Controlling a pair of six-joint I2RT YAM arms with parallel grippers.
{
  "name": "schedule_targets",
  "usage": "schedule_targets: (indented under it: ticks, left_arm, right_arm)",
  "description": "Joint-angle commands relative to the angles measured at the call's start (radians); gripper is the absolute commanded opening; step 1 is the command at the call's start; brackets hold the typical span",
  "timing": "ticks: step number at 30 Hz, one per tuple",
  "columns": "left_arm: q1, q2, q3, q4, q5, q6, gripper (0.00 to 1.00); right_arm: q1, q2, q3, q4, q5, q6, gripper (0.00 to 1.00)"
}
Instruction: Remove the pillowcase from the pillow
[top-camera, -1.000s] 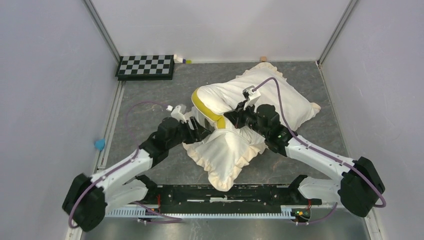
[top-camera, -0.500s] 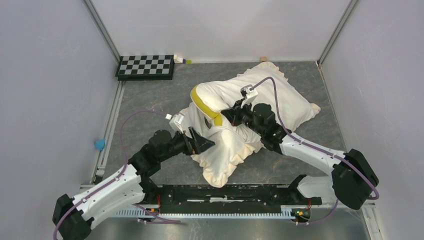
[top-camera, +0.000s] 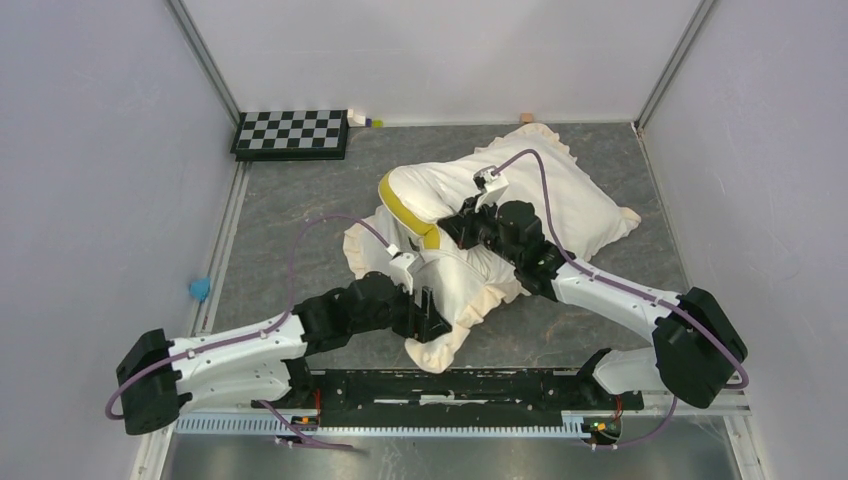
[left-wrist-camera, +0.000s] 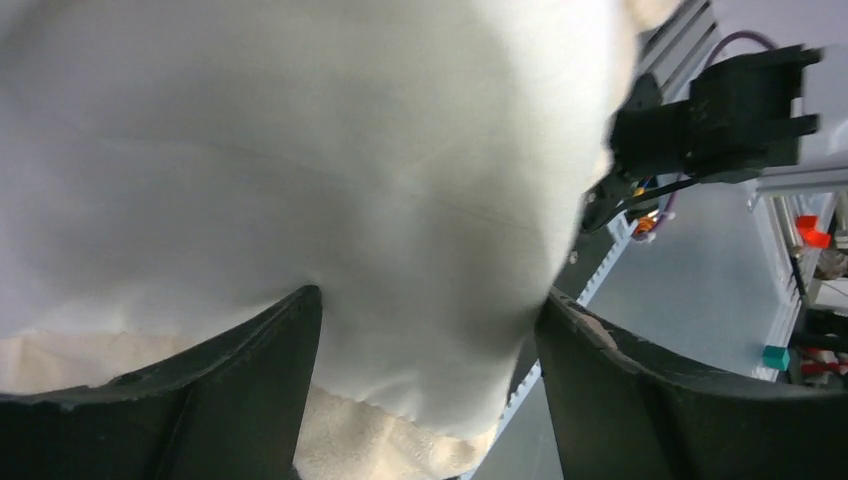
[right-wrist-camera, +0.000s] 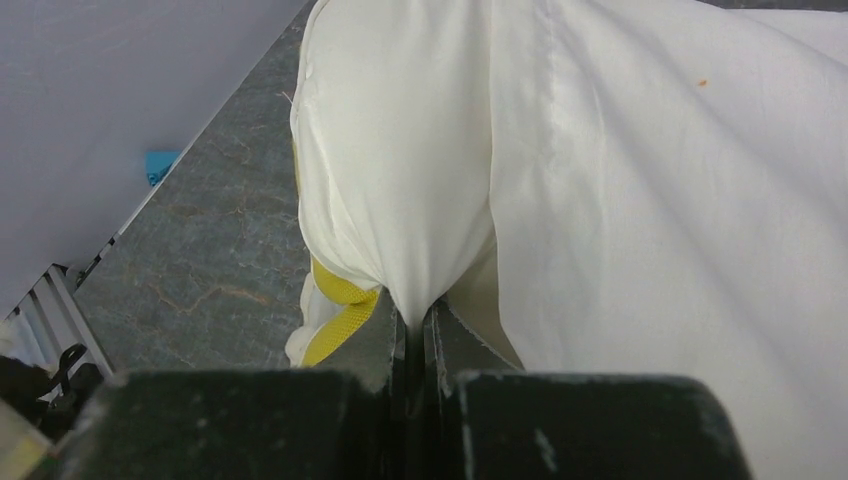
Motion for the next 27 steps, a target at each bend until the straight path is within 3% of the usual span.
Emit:
schedule_targets:
  ticks: [1, 3, 4, 9, 14, 18, 24, 25, 27]
  left_arm:
    - [-0.011, 0.063, -0.062, 0.115, 0.038, 0.040, 0.68]
    - [-0.011, 0.077, -0.090, 0.161, 0.033, 0.042, 0.20]
    - [-0.011, 0.080, -0.103, 0.176, 0.028, 0.037, 0.03]
    - [-0.011, 0.120, -0.197, 0.309, 0.096, 0.020, 0.02]
    - [-0.013, 0.272, -0.256, 0.419, 0.127, -0.016, 0.02]
    - [-0.024, 0.343, -0.351, 0.600, 0.076, -0.059, 0.02]
    - [-0.023, 0.407, -0.330, 0.586, -0.012, -0.054, 0.03]
    - [-0.023, 0.402, -0.326, 0.591, -0.013, -0.058, 0.08]
    - [-0.022, 0.342, -0.324, 0.578, -0.031, -0.060, 0.44]
  right_arm:
    - [-0.004, -0.007, 0.095, 0.107, -0.003, 0.010, 0.00]
    - [-0.003, -0.008, 0.100, 0.107, 0.000, 0.009, 0.00]
    - [-0.003, -0.009, 0.103, 0.106, 0.005, 0.009, 0.00]
    - [-0.006, -0.007, 0.177, 0.067, 0.075, -0.016, 0.00]
    - [-0.020, 0.001, 0.306, 0.034, 0.128, -0.025, 0.00]
    - [-0.023, -0.011, 0.363, 0.023, 0.130, -0.027, 0.00]
    - [-0.023, -0.076, 0.301, 0.030, 0.110, -0.019, 0.00]
    - [-0.023, -0.087, 0.285, 0.037, 0.103, -0.018, 0.00]
    - [-0.023, -0.103, 0.253, 0.038, 0.092, -0.022, 0.00]
